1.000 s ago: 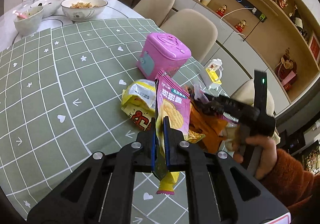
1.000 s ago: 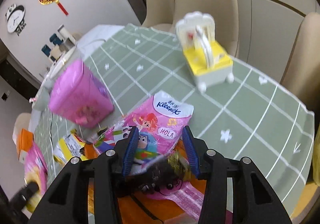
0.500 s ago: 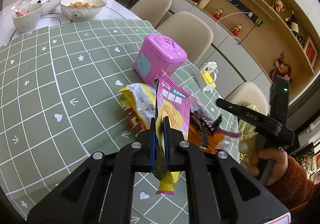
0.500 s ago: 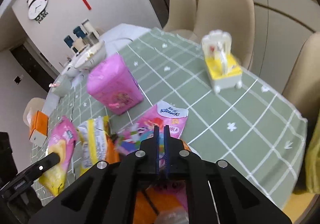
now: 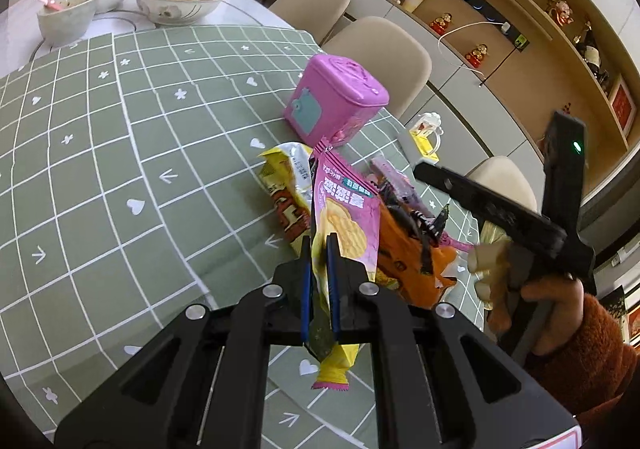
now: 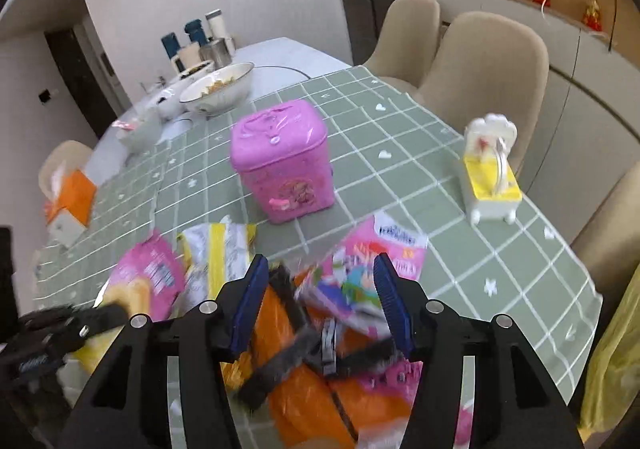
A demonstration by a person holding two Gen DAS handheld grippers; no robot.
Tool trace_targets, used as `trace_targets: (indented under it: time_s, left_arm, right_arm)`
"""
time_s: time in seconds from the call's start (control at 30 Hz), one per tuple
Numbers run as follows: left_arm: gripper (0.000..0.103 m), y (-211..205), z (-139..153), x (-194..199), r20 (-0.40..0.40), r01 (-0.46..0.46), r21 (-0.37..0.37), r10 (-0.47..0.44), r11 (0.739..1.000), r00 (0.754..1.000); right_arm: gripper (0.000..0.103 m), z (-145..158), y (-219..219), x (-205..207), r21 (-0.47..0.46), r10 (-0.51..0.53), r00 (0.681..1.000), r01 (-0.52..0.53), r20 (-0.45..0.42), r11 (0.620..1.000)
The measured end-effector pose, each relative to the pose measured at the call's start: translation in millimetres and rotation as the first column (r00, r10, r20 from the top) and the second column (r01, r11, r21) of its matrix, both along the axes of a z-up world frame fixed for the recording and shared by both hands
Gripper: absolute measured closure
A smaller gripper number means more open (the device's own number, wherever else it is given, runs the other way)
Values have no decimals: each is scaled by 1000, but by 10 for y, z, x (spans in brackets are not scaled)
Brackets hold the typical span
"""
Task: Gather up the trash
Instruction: 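Lift the tissue pack with the right gripper while the left holds the chip bag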
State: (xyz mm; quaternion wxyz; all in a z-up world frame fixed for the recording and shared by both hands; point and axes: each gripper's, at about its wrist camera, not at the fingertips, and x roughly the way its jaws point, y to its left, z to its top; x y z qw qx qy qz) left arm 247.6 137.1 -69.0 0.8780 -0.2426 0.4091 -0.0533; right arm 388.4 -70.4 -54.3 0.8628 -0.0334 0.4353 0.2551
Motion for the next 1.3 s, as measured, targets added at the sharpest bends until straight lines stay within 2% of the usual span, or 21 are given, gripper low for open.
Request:
trace_targets:
  time_s: [0.13,0.23,0.3,0.53,0.8,0.87,0.97,1.1,1.13,1.17,1.2,1.3]
  left_arm:
    - [97,49,-31,0,-6,-14,-13,14,1000,1000]
    - [97,83,-51,7,-4,-15,-22,15,1000,1000]
    - [97,112,-97,34,-14,-20,-31,20,999,1000]
    - [97,183,-195,65,-34,-24,-46,22,999,999]
    - [97,231,-282,102,-44,-25,-67,22,997,999]
    - [97,224,-292,111,-43,-22,-69,19,997,999]
    - [97,219,-304,123,-46,-22,-73,18,997,999]
    - [97,223,-299,133,-47,-22,-75,18,997,999]
    - [97,221,-291,136,-46,-21,-75,18,997,999]
    - [97,217,-282,136,-43,-21,-73,18,997,999]
    - [97,211,-272,129,-41,-21,-69,18,997,999]
    - [97,190,-218,125,-29,-16,-60,14,998,999]
  right_arm:
    - [51,-56,-27,266,-76,-161,987,161,3,984]
    - [51,-160,-168,424,-33,-233,966,231,-107,972]
    - [51,-254,-176,428,-31,-248,957,247,-150,969]
    - [51,-560,-37,358,-87,-273,942,260,-194,962]
    - [49,-655,-128,332,-25,-263,941,264,-213,964]
    - [44,-668,-141,309,-18,-224,953,225,-202,974]
    - [43,-668,-28,275,-106,-126,981,110,-151,988]
    - [43,-664,-52,368,-67,-120,978,110,-170,992]
    - [54,-665,-33,389,-76,-111,981,100,-159,992]
    - [75,-661,-1,395,-103,-94,986,79,-141,991]
    - [84,-655,20,391,-119,-70,987,53,-141,991]
    - [91,-539,-29,358,-90,-62,988,50,-138,995]
